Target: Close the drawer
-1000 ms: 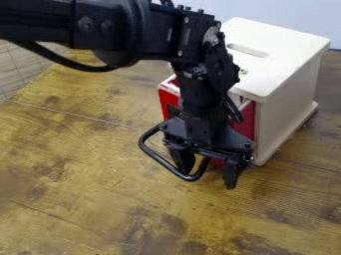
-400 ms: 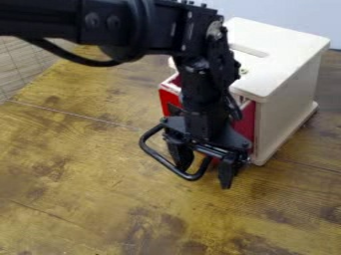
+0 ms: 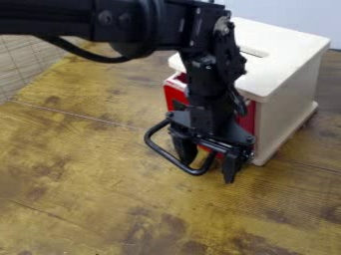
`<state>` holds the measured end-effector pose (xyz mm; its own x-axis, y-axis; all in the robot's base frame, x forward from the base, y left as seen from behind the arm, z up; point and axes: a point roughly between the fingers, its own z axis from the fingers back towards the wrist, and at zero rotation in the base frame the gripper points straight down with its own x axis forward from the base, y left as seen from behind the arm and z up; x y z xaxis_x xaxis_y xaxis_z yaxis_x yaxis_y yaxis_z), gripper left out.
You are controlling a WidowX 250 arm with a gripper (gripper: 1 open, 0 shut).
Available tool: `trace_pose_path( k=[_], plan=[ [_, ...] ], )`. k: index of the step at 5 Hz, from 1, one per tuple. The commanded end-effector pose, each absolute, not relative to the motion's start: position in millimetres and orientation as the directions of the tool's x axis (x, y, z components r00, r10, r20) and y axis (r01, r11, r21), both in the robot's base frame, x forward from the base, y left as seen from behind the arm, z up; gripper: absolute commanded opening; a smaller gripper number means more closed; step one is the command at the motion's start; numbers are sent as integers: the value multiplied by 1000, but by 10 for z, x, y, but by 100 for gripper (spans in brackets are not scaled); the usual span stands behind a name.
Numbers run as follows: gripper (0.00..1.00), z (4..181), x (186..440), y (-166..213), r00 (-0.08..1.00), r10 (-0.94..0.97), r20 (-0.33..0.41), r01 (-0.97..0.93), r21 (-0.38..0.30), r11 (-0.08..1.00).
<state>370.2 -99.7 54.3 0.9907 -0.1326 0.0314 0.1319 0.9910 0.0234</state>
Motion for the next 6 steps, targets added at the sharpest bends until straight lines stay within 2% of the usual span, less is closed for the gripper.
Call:
trace_pose_path(
  k=[1, 4, 6],
  plan=[
    [100, 71, 3548, -844, 992, -56, -114, 64, 66, 996],
    [100, -176, 3475, -760, 992, 3, -130, 9, 88, 996],
    [100, -116, 3350, -683, 990, -53, -131, 66, 97, 993]
  ],
)
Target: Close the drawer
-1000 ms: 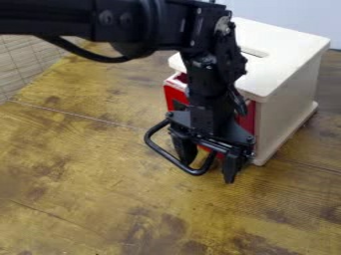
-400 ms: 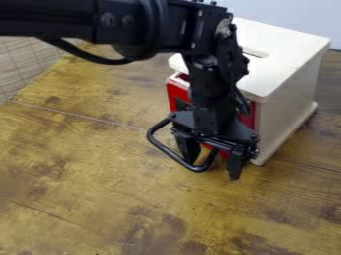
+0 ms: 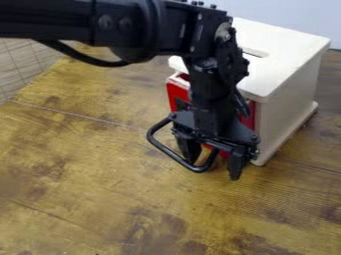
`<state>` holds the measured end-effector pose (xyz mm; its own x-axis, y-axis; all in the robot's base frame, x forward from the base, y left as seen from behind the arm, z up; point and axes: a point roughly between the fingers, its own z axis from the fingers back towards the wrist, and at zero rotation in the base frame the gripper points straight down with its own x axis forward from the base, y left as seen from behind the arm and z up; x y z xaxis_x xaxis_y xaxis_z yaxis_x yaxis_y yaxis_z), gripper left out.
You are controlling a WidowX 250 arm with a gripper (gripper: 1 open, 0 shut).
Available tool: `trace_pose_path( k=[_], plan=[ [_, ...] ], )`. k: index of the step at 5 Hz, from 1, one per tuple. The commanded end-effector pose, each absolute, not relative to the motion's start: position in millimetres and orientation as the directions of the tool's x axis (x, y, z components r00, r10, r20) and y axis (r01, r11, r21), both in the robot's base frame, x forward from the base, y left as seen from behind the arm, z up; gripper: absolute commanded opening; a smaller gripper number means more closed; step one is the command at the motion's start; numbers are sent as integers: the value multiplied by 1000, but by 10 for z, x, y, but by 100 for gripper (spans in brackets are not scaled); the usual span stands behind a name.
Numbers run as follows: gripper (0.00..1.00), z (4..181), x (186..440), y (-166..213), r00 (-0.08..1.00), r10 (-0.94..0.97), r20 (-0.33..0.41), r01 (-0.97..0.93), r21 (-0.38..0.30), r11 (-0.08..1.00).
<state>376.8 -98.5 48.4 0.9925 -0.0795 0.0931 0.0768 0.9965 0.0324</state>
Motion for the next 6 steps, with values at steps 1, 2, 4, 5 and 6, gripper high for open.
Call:
trace_pose_path(
  k=[1, 2, 4, 5, 6],
  plan=[
    [100, -142, 3284, -738, 989, -65, -132, 78, 102, 992],
    [100, -165, 3218, -795, 988, -76, -134, 90, 107, 990],
    [100, 97, 3325, -919, 986, -82, -144, 100, 127, 987],
    [100, 199, 3415, -927, 983, -107, -146, 126, 131, 983],
    [100, 265, 3504, -938, 980, -133, -147, 153, 134, 979]
  ],
)
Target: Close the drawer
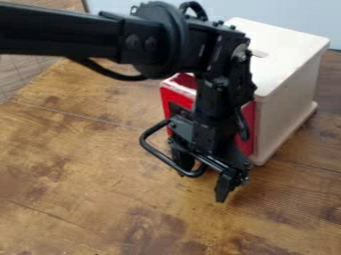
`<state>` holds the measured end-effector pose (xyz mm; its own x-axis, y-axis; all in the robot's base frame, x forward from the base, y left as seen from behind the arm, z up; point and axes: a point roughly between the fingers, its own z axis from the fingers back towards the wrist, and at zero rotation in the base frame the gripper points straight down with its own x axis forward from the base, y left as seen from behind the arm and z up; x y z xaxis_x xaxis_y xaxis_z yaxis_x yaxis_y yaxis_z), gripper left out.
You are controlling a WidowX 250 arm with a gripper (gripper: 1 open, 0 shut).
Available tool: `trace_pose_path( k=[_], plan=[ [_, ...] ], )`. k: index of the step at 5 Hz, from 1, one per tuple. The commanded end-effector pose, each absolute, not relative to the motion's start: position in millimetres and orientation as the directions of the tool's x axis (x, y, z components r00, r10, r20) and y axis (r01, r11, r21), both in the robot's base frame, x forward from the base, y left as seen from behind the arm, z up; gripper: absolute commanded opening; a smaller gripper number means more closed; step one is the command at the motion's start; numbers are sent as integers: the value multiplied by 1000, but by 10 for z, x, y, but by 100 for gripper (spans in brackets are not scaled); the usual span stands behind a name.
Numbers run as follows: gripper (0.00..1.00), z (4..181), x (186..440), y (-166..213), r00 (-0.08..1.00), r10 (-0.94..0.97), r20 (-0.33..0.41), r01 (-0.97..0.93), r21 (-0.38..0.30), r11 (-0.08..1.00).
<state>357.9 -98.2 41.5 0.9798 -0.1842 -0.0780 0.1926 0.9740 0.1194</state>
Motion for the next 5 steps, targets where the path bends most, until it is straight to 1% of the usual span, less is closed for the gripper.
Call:
trace_pose_path(
  k=[1, 2, 3, 5],
  plan=[
    [100, 311, 3550, -1068, 983, -108, -146, 128, 137, 982],
    [100, 366, 3619, -1196, 986, -84, -142, 104, 138, 985],
    [100, 327, 3631, -1281, 974, -178, -138, 198, 140, 970],
    [100, 412, 3624, -1328, 945, -301, -132, 318, 145, 937]
  ],
)
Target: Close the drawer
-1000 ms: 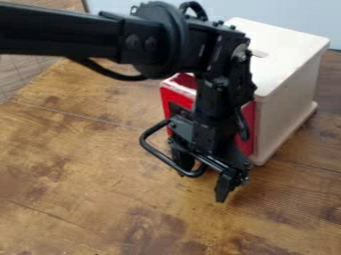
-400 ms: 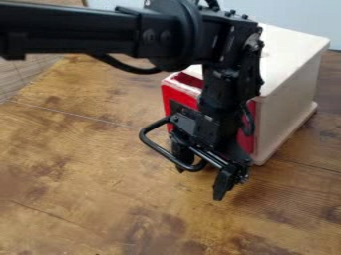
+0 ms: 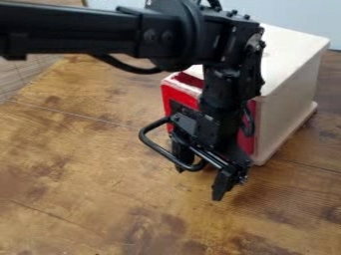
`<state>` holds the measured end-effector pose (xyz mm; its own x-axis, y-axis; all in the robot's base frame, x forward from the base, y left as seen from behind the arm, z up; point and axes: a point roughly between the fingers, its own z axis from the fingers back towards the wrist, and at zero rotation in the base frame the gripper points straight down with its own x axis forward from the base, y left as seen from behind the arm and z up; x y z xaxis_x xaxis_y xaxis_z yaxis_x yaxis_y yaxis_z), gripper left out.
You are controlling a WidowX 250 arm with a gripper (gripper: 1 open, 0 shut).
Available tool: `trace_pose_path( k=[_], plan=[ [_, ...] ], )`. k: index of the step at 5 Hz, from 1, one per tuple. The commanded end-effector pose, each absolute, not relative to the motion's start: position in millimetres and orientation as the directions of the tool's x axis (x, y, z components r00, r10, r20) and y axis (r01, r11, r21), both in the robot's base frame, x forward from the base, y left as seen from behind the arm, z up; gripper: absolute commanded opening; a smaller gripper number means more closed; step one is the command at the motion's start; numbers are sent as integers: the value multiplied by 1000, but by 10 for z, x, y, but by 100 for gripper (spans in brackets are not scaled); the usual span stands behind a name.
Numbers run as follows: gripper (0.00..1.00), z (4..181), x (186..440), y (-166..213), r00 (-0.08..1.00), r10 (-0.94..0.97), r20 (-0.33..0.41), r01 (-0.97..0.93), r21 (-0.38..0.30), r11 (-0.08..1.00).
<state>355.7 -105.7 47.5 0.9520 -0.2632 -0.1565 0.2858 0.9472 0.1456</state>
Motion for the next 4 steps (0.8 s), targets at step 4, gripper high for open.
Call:
trace_pose_path(
  k=[4],
  plan=[
    [100, 360, 3788, -1046, 934, -335, -125, 351, 152, 924]
  ],
)
